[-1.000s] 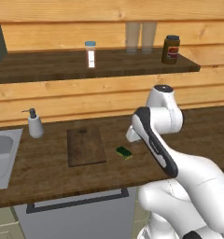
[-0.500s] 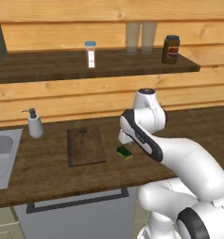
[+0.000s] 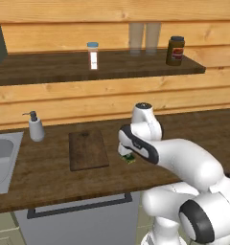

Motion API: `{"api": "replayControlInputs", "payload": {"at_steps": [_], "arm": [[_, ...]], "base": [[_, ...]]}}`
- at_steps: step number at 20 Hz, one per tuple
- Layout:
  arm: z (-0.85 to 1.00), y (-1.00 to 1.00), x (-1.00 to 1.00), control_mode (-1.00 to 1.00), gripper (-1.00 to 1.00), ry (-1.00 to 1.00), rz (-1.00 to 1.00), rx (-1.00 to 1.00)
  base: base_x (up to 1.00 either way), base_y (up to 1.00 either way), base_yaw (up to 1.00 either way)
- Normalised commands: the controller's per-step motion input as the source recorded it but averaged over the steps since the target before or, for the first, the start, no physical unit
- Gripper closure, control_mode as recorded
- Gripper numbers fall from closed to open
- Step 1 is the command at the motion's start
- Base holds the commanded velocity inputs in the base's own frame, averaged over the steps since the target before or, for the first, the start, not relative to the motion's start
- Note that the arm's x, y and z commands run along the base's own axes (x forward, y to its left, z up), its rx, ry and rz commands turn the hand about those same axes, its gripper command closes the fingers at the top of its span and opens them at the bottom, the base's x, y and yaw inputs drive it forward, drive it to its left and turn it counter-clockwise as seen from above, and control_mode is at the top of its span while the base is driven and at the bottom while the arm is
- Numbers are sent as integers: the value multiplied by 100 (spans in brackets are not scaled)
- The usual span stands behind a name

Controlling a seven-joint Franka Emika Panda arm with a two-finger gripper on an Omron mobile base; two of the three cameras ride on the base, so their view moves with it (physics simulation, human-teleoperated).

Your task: Pick up the sponge from the counter and clean the cutting board by briefly scrubbing or pressing down on the cutting board. Once finished, release the sponge.

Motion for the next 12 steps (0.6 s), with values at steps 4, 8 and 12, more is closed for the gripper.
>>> {"api": "replayControlInputs", "payload": {"at_steps": [4,8,12], "arm": [[-37,1,27,-100,-100,0,0,0],[-17,0,40,-100,-100,0,0,0],[-22,2,36,-100,-100,0,0,0]], "base": [[0,0,0],[0,0,0],[0,0,0]]}}
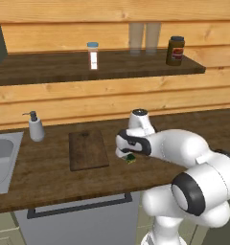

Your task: Pick up the sponge from the counter and clean the cutting board by briefly scrubbing or pressing down on the cutting board. Once finished, release the sponge.

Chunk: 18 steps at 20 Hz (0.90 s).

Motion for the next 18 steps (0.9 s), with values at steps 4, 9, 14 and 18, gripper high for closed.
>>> {"api": "replayControlInputs", "payload": {"at_steps": [4,9,14,18], "arm": [[-29,1,33,-100,-100,0,0,0],[-23,9,33,-100,-100,0,0,0],[-17,6,24,-100,-100,0,0,0],[-24,0,14,-100,-100,0,0,0]], "base": [[0,0,0],[0,0,0],[0,0,0],[0,0,0]]}}
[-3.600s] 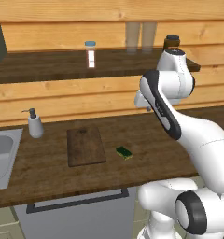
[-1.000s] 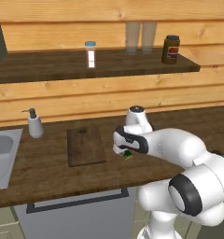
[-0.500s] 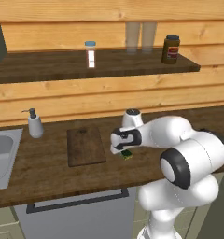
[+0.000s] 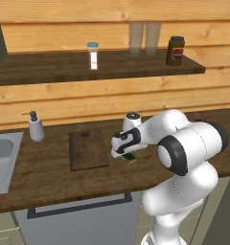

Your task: Pick up the sponge from the counter and clean the cutting board by briefly scrubbing or pressing down on the cutting board. Once finished, release the sponge.

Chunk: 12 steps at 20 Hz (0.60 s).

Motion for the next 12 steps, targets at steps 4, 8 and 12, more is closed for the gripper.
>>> {"api": "replayControlInputs", "payload": {"at_steps": [4,8,12], "arm": [[-29,4,11,-100,-100,0,0,0],[-26,0,8,-100,-100,0,0,0],[-16,1,1,-100,100,-5,0,0]], "base": [[0,0,0],[0,0,0],[0,0,0]]}}
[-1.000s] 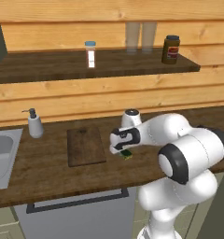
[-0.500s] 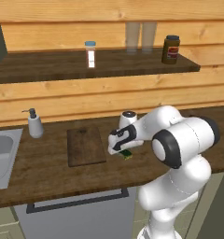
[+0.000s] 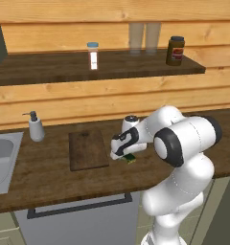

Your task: Pick up the sponge from the counter and clean the cutting board by briefly scrubbing or pressing down on the cutting board. Once finished, release the sponge.

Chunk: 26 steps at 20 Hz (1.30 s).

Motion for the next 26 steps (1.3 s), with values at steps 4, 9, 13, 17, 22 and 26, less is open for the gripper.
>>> {"api": "replayControlInputs", "payload": {"at_steps": [4,9,13,17,22,26], "arm": [[0,9,0,-100,100,-10,0,0],[0,21,-1,-100,100,-7,0,0],[29,3,-4,-100,100,-4,0,1],[61,22,-5,-100,100,-1,-5,3],[37,71,3,-100,100,0,-8,4],[0,95,1,-100,100,-14,-6,0]], "base": [[0,0,0],[0,0,0],[0,0,0],[0,0,0],[0,0,0],[0,0,0]]}}
